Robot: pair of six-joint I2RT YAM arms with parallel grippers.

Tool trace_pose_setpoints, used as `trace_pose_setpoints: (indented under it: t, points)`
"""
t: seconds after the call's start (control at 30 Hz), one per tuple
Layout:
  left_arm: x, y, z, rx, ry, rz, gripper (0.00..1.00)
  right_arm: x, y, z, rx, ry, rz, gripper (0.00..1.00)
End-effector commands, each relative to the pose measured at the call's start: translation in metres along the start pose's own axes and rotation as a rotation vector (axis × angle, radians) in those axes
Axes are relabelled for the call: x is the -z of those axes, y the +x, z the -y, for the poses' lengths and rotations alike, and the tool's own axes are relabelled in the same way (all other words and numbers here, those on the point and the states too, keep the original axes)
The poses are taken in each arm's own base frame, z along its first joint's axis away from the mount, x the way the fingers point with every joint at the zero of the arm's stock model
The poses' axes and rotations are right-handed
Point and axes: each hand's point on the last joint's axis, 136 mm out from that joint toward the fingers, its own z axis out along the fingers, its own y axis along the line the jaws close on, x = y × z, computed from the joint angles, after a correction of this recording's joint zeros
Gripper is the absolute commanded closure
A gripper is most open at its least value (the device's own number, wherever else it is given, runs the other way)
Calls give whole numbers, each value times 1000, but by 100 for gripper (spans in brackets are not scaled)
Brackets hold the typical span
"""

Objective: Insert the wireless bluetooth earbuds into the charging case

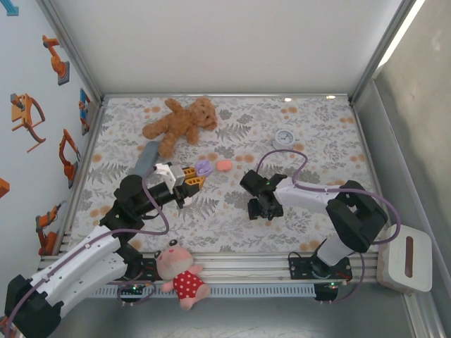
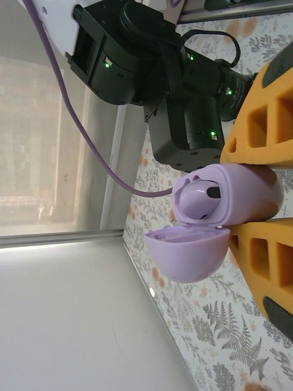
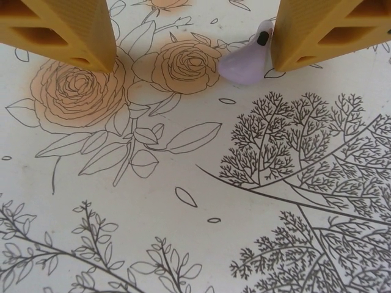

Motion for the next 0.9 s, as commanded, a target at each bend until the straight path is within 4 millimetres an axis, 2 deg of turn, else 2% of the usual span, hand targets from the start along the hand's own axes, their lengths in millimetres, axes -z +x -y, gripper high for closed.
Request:
trace_pose_setpoints:
  t: [0.0, 0.3, 0.63, 0.73, 0.87]
  points:
    - [-1, -12, 2, -13, 11, 24, 100, 4, 2, 7, -9, 50, -4, 35]
    - [-3, -11, 2, -13, 14, 20, 100, 13, 4, 9, -5, 49, 2, 38]
    - [-4, -11, 2, -12, 16, 16, 100, 50, -21, -12, 48, -121, 133, 36]
    - [-5, -10, 2, -9, 19, 12, 100, 51, -24, -14, 49, -191, 124, 40]
    - [-4, -9, 2, -4, 16, 9, 100, 44, -21, -13, 61, -226, 70, 44]
